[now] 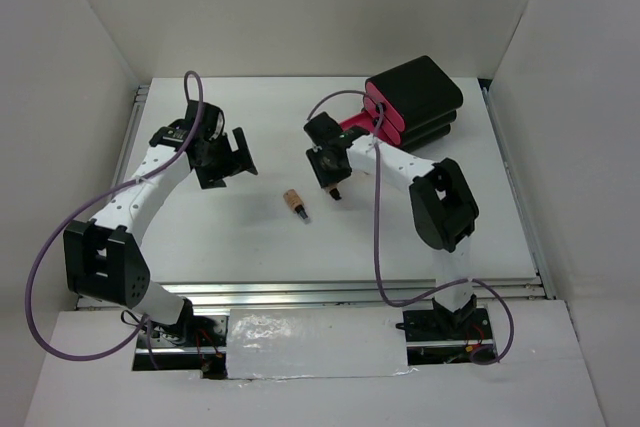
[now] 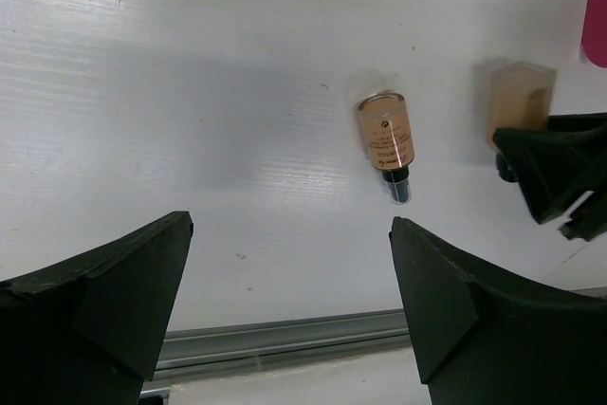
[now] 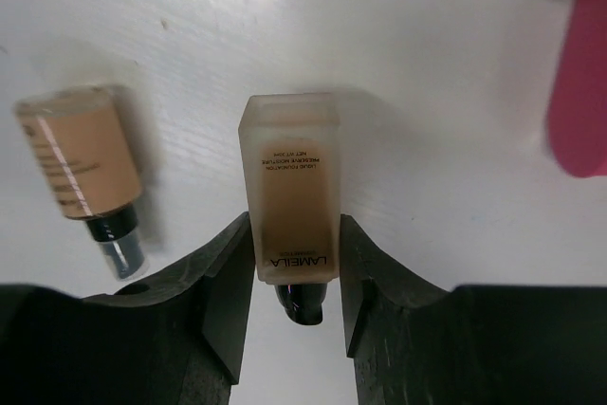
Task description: Organize the makeup
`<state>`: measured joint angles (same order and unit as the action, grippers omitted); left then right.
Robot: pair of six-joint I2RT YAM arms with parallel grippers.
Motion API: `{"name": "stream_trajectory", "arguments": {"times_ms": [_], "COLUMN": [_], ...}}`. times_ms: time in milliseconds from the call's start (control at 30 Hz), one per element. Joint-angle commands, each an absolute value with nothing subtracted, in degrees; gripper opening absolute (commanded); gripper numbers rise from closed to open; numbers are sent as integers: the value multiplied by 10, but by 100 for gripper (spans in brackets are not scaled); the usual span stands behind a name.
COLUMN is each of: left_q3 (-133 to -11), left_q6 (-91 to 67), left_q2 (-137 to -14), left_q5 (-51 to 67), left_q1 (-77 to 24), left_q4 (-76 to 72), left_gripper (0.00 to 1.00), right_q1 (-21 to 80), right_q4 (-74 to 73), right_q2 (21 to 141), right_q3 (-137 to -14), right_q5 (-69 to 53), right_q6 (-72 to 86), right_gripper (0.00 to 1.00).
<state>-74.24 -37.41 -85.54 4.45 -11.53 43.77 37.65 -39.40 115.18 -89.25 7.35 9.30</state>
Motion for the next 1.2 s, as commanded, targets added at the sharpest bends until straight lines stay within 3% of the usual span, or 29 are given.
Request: {"name": "stream_trajectory", "arguments": {"times_ms": [0, 400, 867, 1033, 1167], "left_q3": [-752, -737, -744, -753, -757], "left_q6": [-355, -336, -318, -318, -316], "left_q2": [-845, -819, -824, -838, -847], "left_q5": [51, 62, 69, 80, 79], "left_q1": [-112, -112, -112, -111, -112], "left_q4": [424, 404, 417, 415, 417], "left_gripper": [99, 99, 99, 99, 99], "right_q1": [356, 289, 262, 256, 253], "right_q4": [-372, -311, -282, -290, -291], "right_q2": [1089, 1195, 1243, 1265, 1281], "right_q3": [-967, -1119, -1093, -1104, -1113], "right_q5": [95, 312, 261, 240, 238], "right_q6": [70, -116, -115, -86, -69], "right_gripper": [17, 17, 25, 37, 39]}}
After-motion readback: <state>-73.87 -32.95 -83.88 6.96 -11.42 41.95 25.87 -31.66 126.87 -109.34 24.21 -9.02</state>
